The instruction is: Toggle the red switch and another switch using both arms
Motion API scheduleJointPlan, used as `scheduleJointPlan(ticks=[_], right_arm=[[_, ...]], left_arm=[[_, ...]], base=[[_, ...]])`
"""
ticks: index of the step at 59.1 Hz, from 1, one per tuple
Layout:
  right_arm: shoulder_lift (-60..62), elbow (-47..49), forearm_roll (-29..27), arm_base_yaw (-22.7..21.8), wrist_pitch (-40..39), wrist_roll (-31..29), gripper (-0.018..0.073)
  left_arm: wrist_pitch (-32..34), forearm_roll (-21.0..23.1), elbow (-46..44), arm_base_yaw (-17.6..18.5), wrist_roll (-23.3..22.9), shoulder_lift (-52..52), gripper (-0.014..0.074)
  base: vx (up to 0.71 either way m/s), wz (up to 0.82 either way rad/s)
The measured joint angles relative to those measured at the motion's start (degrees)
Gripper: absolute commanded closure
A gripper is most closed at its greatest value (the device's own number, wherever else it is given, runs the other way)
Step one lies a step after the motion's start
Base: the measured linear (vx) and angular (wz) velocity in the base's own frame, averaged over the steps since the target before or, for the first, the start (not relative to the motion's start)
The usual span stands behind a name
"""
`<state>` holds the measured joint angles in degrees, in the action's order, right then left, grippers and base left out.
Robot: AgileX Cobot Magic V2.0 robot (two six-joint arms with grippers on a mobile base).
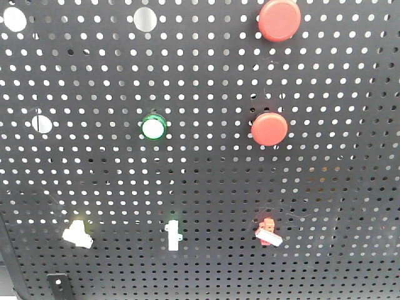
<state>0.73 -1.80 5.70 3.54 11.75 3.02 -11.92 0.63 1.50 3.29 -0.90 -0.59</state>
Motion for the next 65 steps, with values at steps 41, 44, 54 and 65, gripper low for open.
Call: scheduleJointPlan(ticks=[41, 44, 54, 65], right_arm=[[0.0, 0.0, -0.9, 0.0, -6.2, 0.0, 0.0566], [0.0, 0.0, -0.9, 0.0, -8.8, 0.0, 0.0566], [0.0, 4.7, -1.1, 0.0, -11.8, 0.8, 0.0566], [-5.3, 20.3, -1.1, 0.0, -9.6, 1.0, 0.0566]], left_arm=[[8.9, 0.1, 0.0, 0.0, -0.1, 0.0, 0.0594], [11.5, 0.2, 0.0, 0.0, -0.8, 0.0, 0.0594], [19.6, 0.2, -4.5, 0.0, -4.7, 0.0, 0.0594], [16.9, -2.9, -21.0, 0.0, -4.8, 2.4, 0.0594]], base=[[0.0, 0.0], [0.0, 0.0], [0.0, 0.0], [0.0, 0.0]])
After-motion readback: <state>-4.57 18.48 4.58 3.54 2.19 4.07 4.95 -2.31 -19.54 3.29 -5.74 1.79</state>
